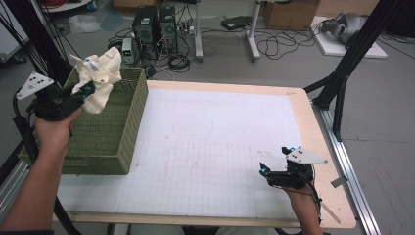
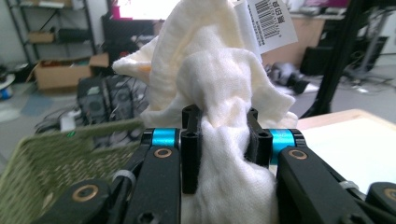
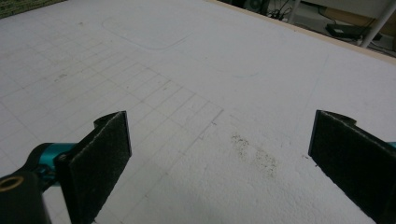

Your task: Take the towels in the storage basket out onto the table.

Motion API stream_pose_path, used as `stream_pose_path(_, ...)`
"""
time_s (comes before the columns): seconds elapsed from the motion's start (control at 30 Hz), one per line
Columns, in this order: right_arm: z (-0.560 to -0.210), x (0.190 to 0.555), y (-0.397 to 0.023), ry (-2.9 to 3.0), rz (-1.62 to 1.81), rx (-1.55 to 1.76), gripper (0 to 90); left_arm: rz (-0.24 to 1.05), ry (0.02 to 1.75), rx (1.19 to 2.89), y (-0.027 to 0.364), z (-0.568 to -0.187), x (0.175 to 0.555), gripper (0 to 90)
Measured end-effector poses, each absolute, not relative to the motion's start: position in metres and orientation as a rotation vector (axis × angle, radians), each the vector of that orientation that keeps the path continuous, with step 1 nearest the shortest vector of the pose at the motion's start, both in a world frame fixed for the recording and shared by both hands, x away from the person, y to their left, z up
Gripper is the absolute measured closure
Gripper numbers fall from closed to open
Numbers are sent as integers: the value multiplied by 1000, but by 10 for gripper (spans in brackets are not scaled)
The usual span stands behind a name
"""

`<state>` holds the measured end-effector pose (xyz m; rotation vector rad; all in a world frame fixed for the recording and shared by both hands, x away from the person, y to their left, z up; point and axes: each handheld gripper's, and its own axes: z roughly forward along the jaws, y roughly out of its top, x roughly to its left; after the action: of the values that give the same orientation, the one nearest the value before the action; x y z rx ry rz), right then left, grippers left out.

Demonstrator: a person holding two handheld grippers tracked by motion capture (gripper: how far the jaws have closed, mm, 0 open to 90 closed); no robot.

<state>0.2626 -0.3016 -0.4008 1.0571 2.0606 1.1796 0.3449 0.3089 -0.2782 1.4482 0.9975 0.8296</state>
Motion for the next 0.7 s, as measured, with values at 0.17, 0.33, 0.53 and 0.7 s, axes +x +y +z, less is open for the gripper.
stream_pose_path(0.17, -401, 263, -302, 2058, 1181, 1055, 50, 786, 891, 1454, 282, -267, 339, 729)
stream_pose_path(0.33, -401, 262, -302, 2061, 1180, 1055, 50, 712, 791, 1507, 249, -267, 338, 729)
stream_pose_path(0.53, -400, 262, -303, 2056, 1181, 1055, 50, 634, 722, 1551, 215, -275, 337, 729)
stream_pose_path(0.7, -400, 262, -303, 2056, 1180, 1055, 50, 564, 668, 1586, 180, -288, 337, 728)
